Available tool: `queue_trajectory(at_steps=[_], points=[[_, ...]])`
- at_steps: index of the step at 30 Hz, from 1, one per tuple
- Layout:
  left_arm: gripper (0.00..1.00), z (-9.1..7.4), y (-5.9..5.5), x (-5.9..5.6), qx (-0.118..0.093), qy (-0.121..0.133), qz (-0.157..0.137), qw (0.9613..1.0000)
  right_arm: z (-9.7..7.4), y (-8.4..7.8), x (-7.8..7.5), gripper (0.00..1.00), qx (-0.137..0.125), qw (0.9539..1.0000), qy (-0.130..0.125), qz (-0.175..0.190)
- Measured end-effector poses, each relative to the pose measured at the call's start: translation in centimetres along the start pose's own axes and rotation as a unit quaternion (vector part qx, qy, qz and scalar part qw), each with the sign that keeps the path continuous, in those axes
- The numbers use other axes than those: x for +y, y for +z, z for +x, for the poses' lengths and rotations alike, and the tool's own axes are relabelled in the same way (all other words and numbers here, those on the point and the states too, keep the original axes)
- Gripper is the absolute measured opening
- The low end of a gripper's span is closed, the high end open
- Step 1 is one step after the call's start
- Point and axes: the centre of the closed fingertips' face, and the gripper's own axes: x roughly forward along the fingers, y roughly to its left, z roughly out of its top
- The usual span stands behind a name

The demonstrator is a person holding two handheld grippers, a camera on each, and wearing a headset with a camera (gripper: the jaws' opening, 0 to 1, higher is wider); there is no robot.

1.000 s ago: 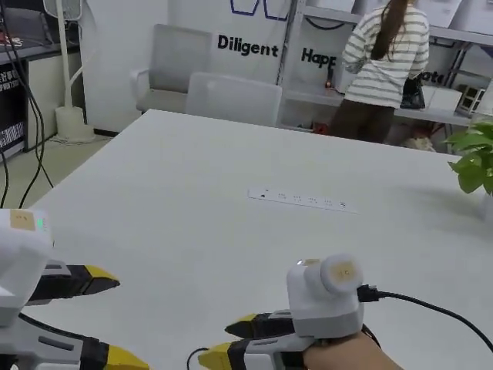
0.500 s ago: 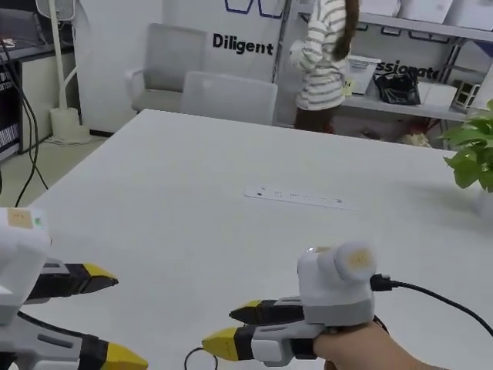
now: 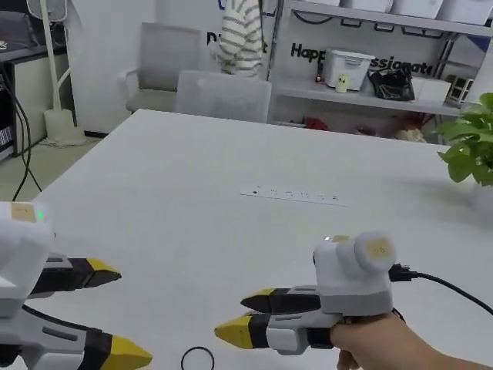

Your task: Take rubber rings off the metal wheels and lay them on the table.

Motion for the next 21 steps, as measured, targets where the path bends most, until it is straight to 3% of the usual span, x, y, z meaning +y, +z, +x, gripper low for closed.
queue_trajectory(at_steps=[7, 21], points=[[0.74, 0.3, 0.5, -0.3, 0.000, -0.004, 0.006, 1.0000, -1.5, 0.5, 0.0, 0.43, -0.004, 0.9998, -0.004, -0.017], [0.74, 1.1, 1.3, -0.8, 0.002, -0.015, 0.014, 0.9998, -4.3, 0.7, -0.7, 0.43, -0.021, 0.9995, -0.021, -0.012]])
